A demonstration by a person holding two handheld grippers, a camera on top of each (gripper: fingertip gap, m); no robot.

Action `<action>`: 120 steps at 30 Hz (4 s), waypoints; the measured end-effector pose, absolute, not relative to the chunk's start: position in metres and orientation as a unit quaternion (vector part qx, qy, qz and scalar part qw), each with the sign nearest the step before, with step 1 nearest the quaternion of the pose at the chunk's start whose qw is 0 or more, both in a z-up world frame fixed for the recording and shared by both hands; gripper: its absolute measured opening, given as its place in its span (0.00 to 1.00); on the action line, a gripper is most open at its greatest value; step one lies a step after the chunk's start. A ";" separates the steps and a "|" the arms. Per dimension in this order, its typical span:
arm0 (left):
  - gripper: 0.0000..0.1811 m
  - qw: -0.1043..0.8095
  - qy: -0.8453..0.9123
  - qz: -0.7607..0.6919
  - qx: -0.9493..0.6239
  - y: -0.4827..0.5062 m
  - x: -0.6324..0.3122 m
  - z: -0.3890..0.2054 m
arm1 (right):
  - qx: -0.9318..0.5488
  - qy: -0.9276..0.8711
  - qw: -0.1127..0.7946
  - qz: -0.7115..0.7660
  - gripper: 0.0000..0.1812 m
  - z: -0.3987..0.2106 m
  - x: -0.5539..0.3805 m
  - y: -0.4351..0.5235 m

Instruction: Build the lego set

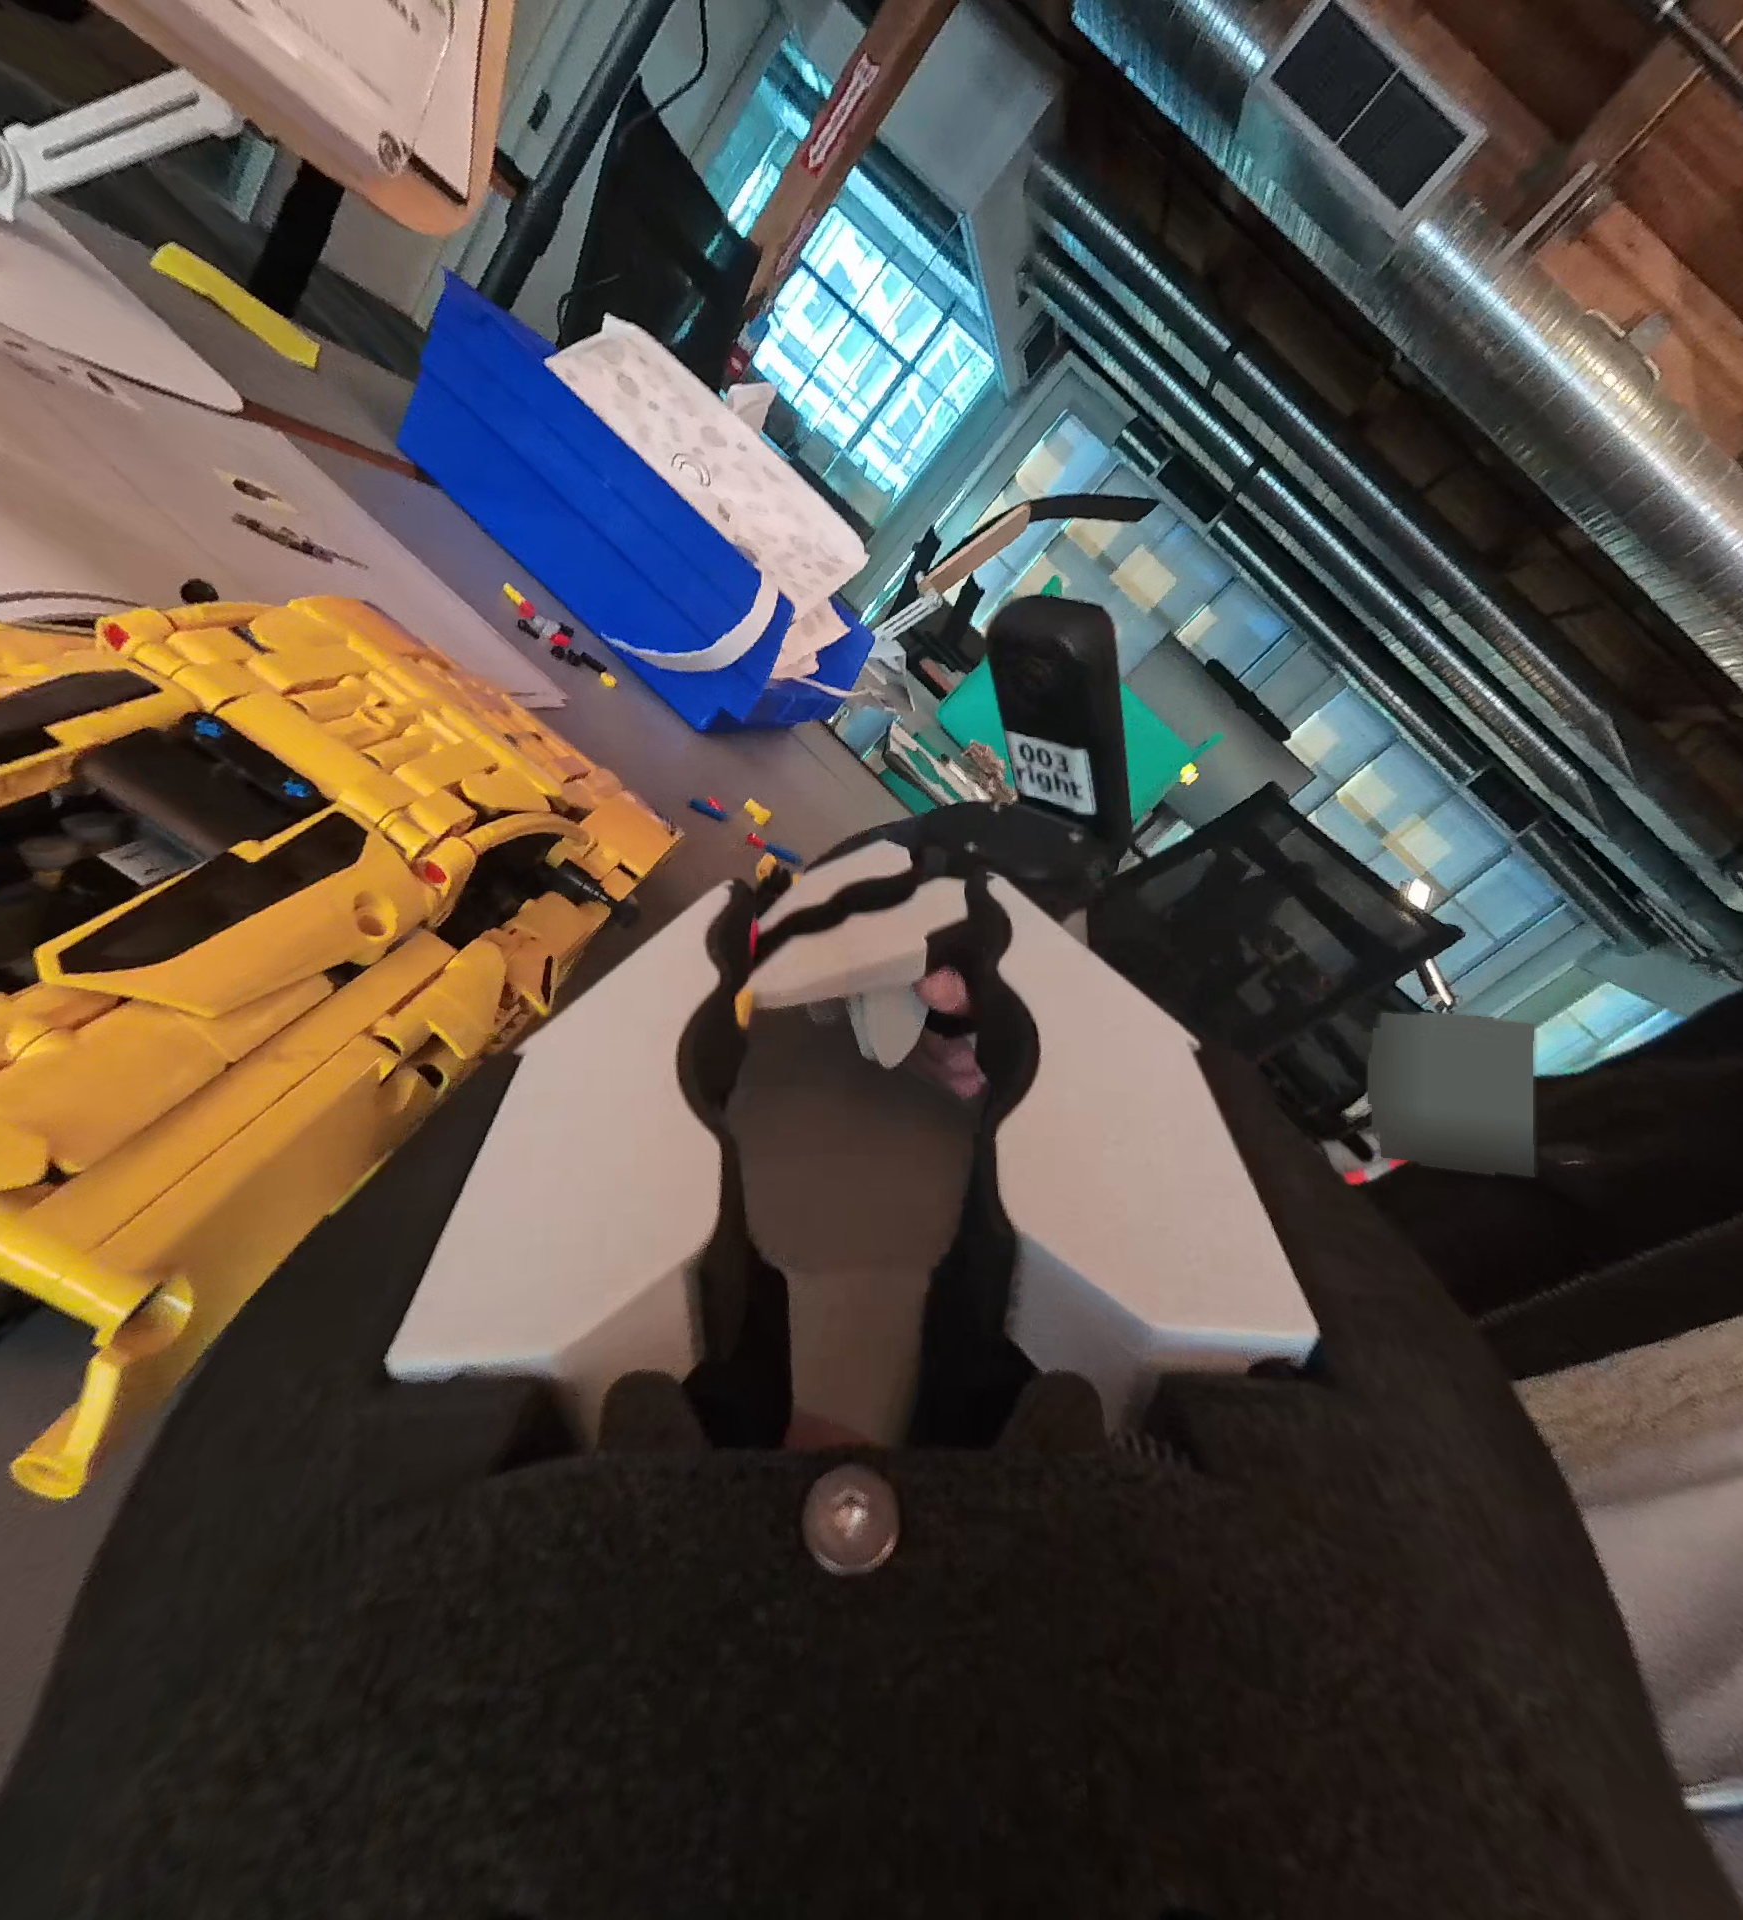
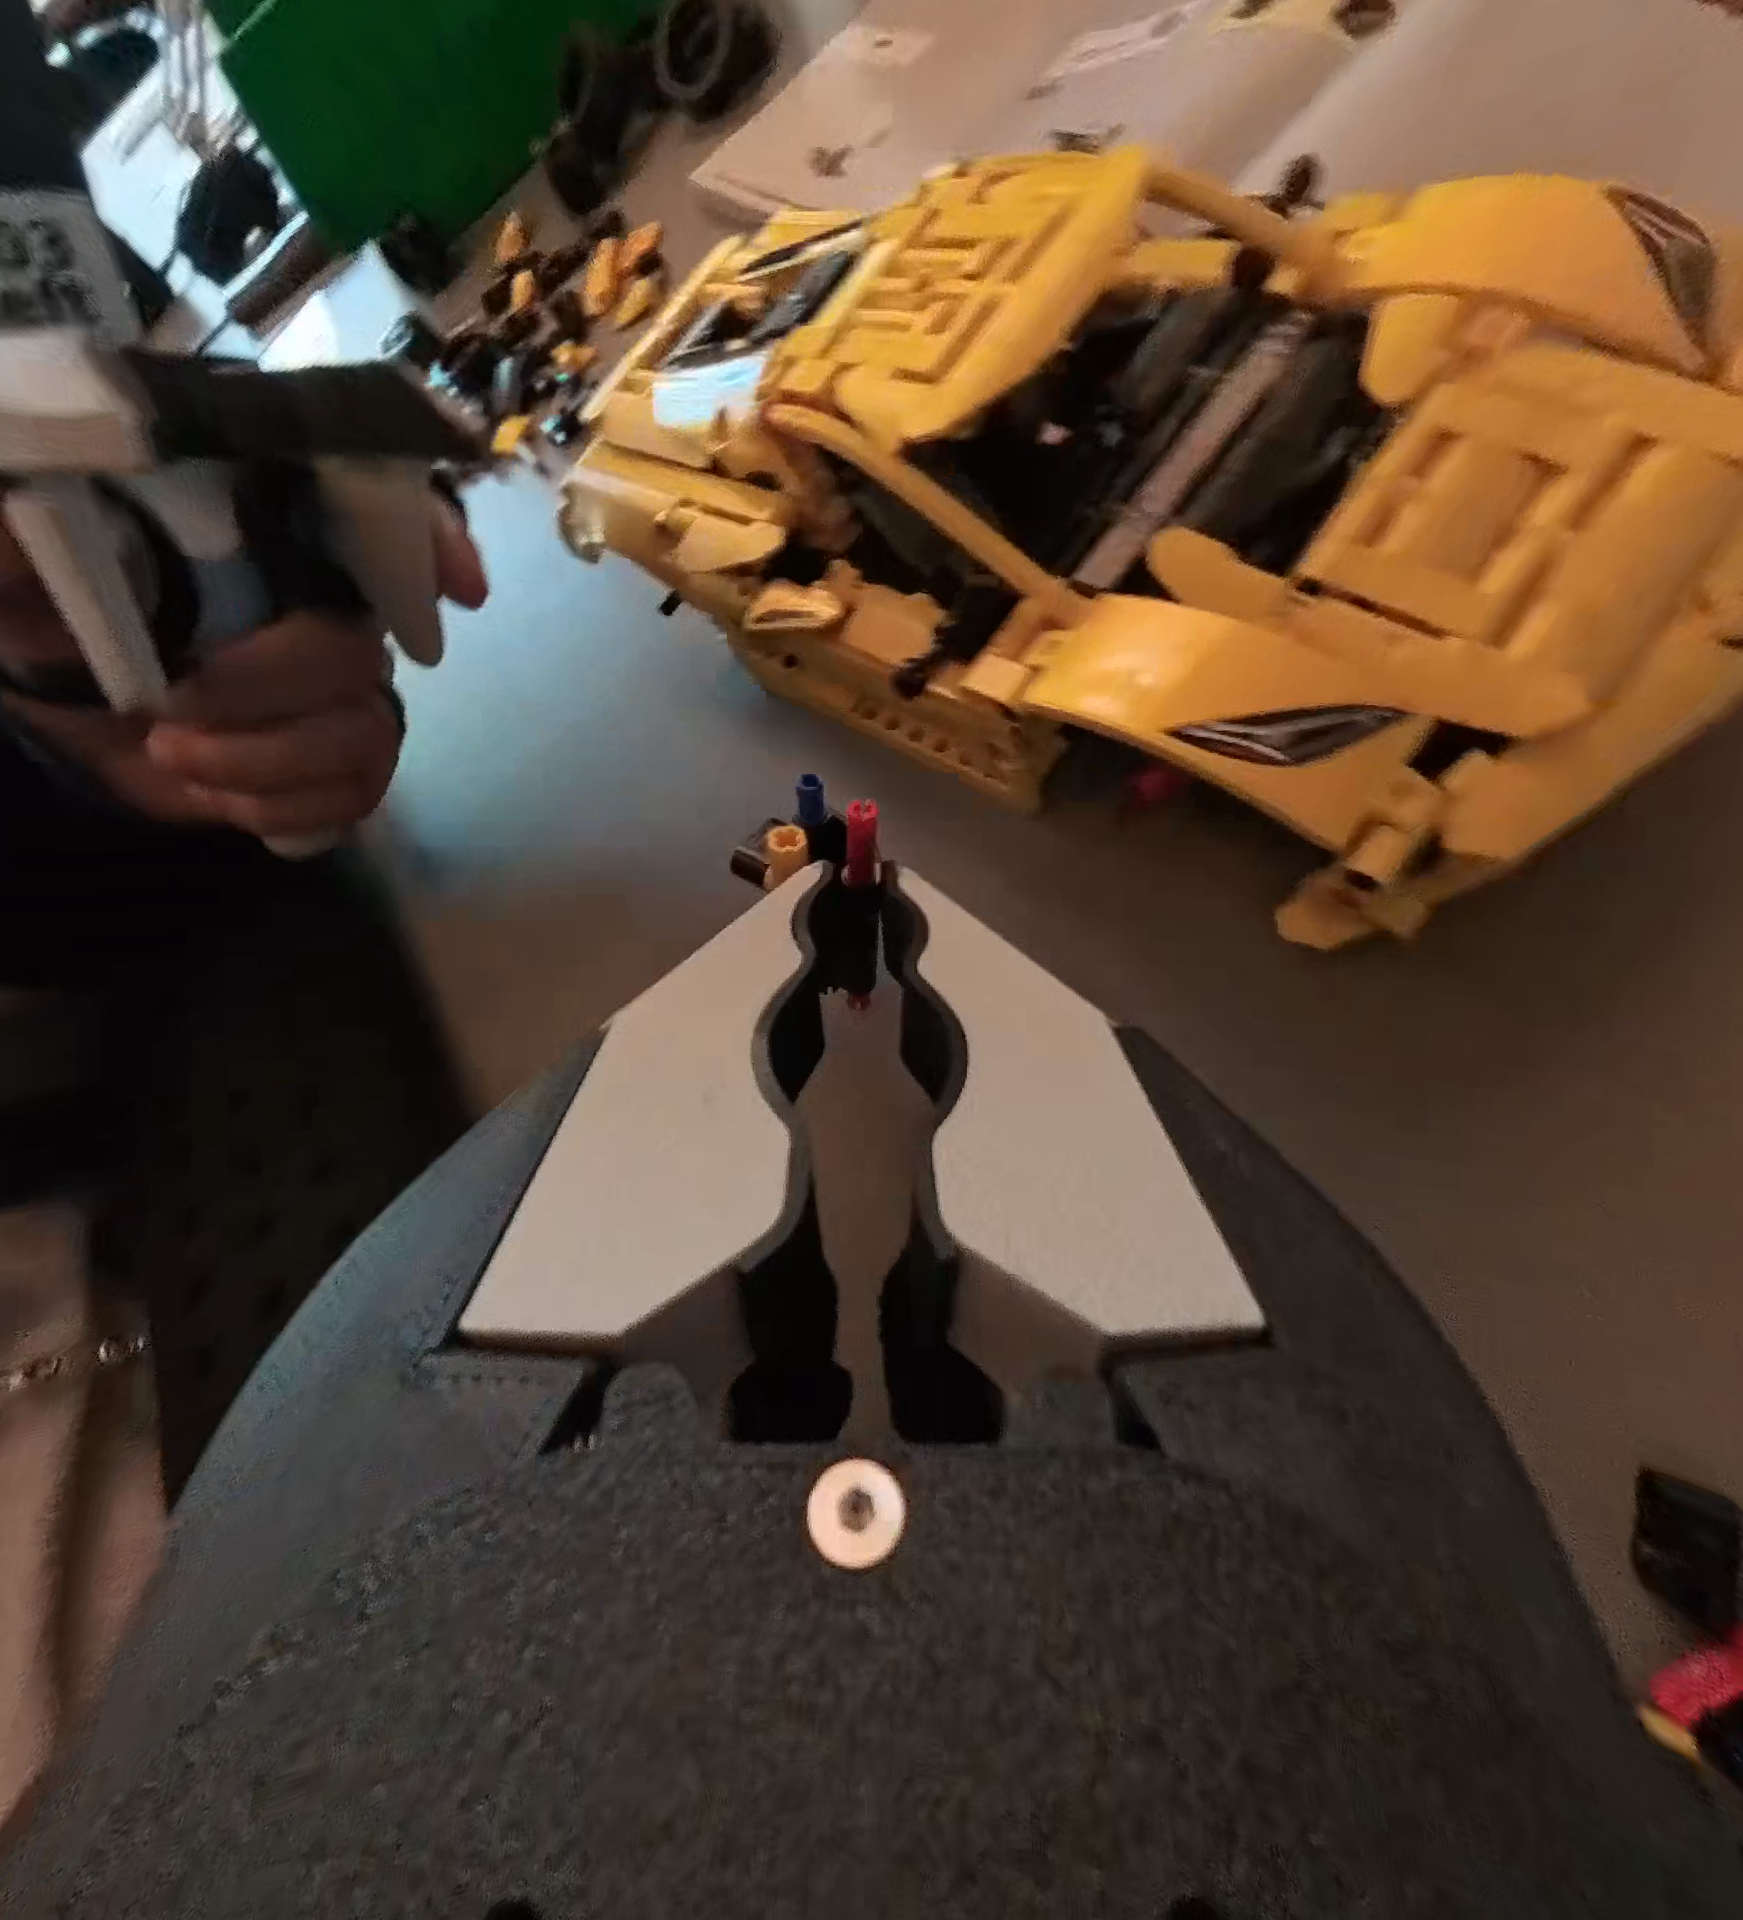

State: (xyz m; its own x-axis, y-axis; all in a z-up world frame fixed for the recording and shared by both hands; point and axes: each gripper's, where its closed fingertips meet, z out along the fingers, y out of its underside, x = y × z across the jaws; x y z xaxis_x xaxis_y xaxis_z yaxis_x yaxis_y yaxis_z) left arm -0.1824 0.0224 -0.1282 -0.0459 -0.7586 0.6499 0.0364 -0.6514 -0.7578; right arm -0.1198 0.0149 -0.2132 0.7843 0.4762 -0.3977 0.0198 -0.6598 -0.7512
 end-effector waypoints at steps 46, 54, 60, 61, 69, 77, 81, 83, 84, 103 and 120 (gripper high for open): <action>0.21 0.399 0.459 -0.425 -0.670 0.026 -0.181 -0.180 | -0.770 -0.086 0.585 0.240 0.17 -0.153 -0.064 0.001; 0.13 0.391 0.422 -0.475 -0.667 0.049 -0.214 -0.160 | -0.800 -0.089 0.573 0.157 0.29 -0.174 -0.054 0.009; 0.24 0.347 0.394 -0.550 -0.649 0.045 -0.219 -0.146 | -0.808 -0.077 0.557 0.177 0.27 -0.180 -0.054 0.015; 0.28 0.351 0.390 -0.539 -0.659 0.050 -0.218 -0.149 | -0.806 -0.072 0.559 0.180 0.26 -0.179 -0.052 0.015; 0.26 0.488 0.289 -0.424 -0.707 0.119 -0.253 -0.141 | -0.795 -0.028 0.565 0.221 0.24 -0.174 -0.043 0.013; 0.19 0.445 0.286 -0.443 -0.723 0.117 -0.250 -0.155 | -0.796 -0.037 0.564 0.218 0.22 -0.174 -0.046 0.013; 0.18 0.448 0.295 -0.479 -0.695 0.104 -0.240 -0.149 | -0.797 -0.033 0.573 0.189 0.23 -0.173 -0.038 0.017; 0.19 0.460 0.318 -0.470 -0.683 0.099 -0.237 -0.148 | -0.800 -0.022 0.579 0.155 0.25 -0.173 -0.026 0.019; 0.19 0.463 0.331 -0.451 -0.687 0.097 -0.236 -0.152 | -0.799 -0.017 0.583 0.143 0.27 -0.172 -0.022 0.019; 0.18 0.440 0.343 -0.417 -0.717 0.102 -0.238 -0.161 | -0.792 0.004 0.602 0.104 0.27 -0.167 -0.008 0.012; 0.20 0.378 0.387 -0.422 -0.727 0.058 -0.270 -0.155 | -0.800 -0.007 0.588 0.117 0.25 -0.171 -0.011 0.017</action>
State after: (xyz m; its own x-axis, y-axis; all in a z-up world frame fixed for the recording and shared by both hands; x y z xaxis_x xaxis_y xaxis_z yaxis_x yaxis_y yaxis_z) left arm -0.2695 0.0585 -0.1550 0.3441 -0.8821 0.3216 -0.2427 -0.4145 -0.8771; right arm -0.0108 0.0166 -0.1705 0.9727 0.1493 -0.1779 -0.1253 -0.3075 -0.9433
